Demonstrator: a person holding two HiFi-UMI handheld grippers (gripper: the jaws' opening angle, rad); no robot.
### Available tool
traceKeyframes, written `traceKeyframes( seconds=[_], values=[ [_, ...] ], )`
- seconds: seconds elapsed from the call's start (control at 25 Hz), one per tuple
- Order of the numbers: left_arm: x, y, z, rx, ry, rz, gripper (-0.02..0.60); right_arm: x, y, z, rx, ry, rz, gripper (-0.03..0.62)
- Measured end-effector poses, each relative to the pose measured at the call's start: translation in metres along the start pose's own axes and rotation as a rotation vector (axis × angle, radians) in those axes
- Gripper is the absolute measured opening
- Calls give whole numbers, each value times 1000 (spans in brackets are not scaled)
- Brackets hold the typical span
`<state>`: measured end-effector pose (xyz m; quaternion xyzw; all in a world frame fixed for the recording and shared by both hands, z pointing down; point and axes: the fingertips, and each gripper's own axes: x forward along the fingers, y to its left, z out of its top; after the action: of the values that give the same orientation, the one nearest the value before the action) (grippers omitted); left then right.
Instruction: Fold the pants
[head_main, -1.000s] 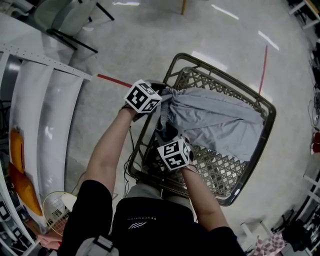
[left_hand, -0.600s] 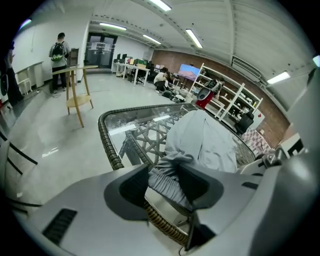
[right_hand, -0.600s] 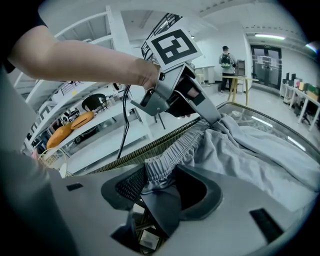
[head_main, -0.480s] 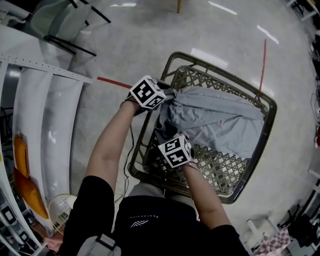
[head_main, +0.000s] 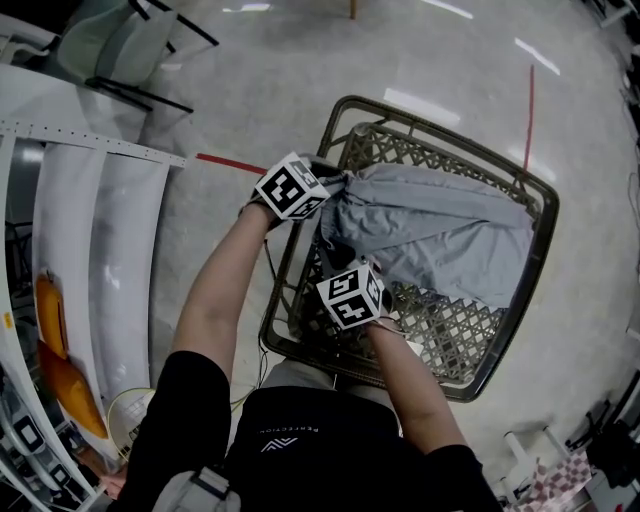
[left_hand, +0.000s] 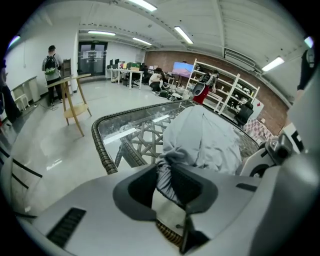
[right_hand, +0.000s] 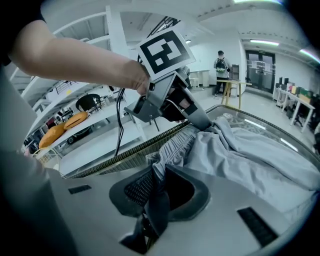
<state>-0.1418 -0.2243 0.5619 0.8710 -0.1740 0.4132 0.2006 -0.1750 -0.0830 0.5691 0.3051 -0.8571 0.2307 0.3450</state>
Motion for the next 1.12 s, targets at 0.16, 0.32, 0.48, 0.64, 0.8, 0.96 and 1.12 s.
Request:
traceKeyframes(
  seconds=[0.16,0.32,0.48,0.64,0.8,0.96,1.12],
  values=[
    [0,-2,-1,-33,-9,1,69,0,-1,-1,-1,0,1,60],
    [-1,-4,-2,-21,8,29,55,-1,-2,-1,19,8,18,49],
    [-3,-7,-7,-5,41,57,49,-7,2,-3,38,14,17,46],
    [-12,-9,-15,-1,56,74,48,-17,8,0,45,-6,15,44],
    [-20,-10,-24,-30,54,89,46,-23,11,3,62,-26,21,44],
    [-27,-14,-27,-28,59,97,46,-29,17,4,78,-36,34,44],
    [-32,-18,-33,-14,80,99,46,-33,24,4,82,-43,47,44]
  ],
)
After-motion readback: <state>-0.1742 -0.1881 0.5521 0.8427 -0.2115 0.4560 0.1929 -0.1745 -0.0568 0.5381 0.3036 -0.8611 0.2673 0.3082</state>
